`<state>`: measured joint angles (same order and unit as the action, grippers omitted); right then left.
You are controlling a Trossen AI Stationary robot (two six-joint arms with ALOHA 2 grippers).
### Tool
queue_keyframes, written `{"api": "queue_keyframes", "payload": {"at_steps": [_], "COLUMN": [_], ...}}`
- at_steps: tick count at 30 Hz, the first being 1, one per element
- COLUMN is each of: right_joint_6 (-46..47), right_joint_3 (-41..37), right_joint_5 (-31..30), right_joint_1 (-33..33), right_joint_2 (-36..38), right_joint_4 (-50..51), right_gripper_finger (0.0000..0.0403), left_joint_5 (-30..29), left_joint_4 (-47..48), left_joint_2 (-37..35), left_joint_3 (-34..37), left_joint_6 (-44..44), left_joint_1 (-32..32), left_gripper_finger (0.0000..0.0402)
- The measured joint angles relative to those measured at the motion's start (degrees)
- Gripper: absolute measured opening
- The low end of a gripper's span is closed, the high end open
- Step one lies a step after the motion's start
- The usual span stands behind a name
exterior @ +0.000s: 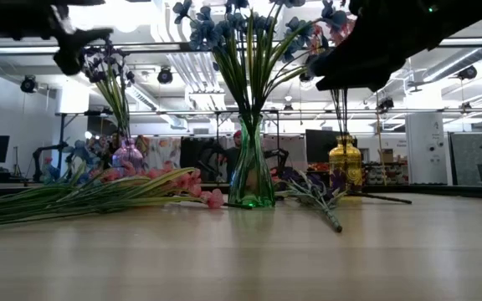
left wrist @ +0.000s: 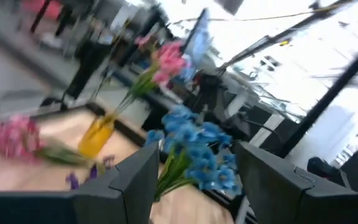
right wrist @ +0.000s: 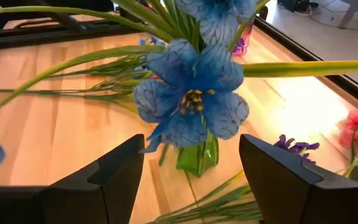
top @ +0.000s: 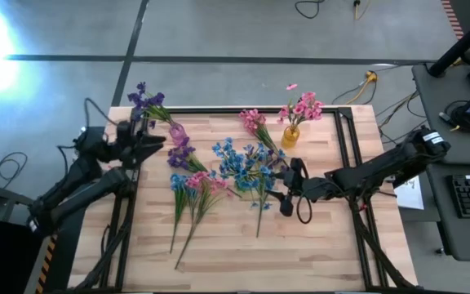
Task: Sort flowers into vase by color
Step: Put the bottom blue flowers into the green vase, then put the bottom pink flowers into the yellow vase
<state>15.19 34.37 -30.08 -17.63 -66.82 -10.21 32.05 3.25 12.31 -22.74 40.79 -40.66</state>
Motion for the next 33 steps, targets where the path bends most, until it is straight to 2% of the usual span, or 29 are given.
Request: {"api": "queue_keyframes", "payload": {"at_steps": [5, 7, 9, 13, 15, 18, 23, 27, 30, 33], "right_joint_6": [1.45, 2.24, 2.83, 2.62, 1.91, 1.30, 0.13, -1.29, -2.84, -4.34], "right_joint_3": [0.00, 0.01, 0.02, 0.01, 0.01, 0.00, 0.01, 0.38, 1.17, 1.92], "right_joint_5": [0.10, 0.45, 0.51, 0.51, 0.53, 0.54, 0.55, 0.55, 0.54, 0.54], "right_joint_1": [0.00, 0.00, 0.00, 0.00, 0.00, 0.00, 0.00, 0.00, 0.00, 0.00], "right_joint_2": [0.83, 1.15, 1.19, 1.19, 1.19, 1.19, 1.19, 1.17, 1.19, 1.19], "right_joint_4": [4.12, 5.66, 6.98, 7.04, 7.10, 7.03, 7.03, 7.01, 6.96, 6.97], "right_gripper_finger": [0.0253, 0.0252, 0.0251, 0.0255, 0.0258, 0.0262, 0.0265, 0.0263, 0.0260, 0.0258], "left_joint_5": [1.19, 2.35, 2.49, -6.58, -11.36, -14.50, -14.58, -14.44, -10.68, -6.34], "left_joint_4": [5.73, 14.27, 28.07, 54.06, 61.94, 68.91, 68.67, 62.32, 53.76, 51.29], "left_joint_2": [9.01, 11.73, 14.04, 16.73, 16.74, 15.16, 10.91, 11.02, 13.27, 16.75], "left_joint_3": [-4.68, -9.69, -16.23, -27.75, -31.55, -34.83, -34.01, -31.68, -28.47, -26.11], "left_joint_6": [2.39, 0.47, -3.56, -7.14, -6.09, -1.81, 2.39, 1.75, 0.79, 0.50], "left_joint_1": [0.04, 0.04, 0.05, 0.89, 1.50, 1.75, 1.75, 1.75, 1.75, 1.97], "left_gripper_finger": [0.0201, 0.0201, 0.0201, 0.0201, 0.0201, 0.0201, 0.0201, 0.0201, 0.0201, 0.0201]}}
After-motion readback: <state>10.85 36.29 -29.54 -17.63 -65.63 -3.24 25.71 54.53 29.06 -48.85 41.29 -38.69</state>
